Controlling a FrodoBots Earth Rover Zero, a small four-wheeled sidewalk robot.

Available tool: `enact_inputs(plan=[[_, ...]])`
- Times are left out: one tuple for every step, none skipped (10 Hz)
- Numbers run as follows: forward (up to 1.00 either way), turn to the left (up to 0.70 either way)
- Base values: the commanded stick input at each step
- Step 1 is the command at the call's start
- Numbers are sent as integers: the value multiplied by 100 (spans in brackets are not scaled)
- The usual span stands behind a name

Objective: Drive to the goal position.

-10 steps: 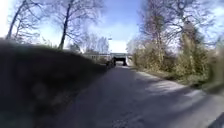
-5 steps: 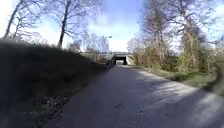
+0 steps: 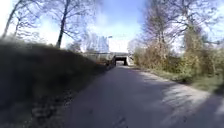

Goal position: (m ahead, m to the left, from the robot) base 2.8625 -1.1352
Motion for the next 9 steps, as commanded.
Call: enact_inputs(plan=[[100, 0], [100, 0], [100, 0], [100, 0], [100, 0], [100, 0], [100, 0], [100, 0], [100, 0]])
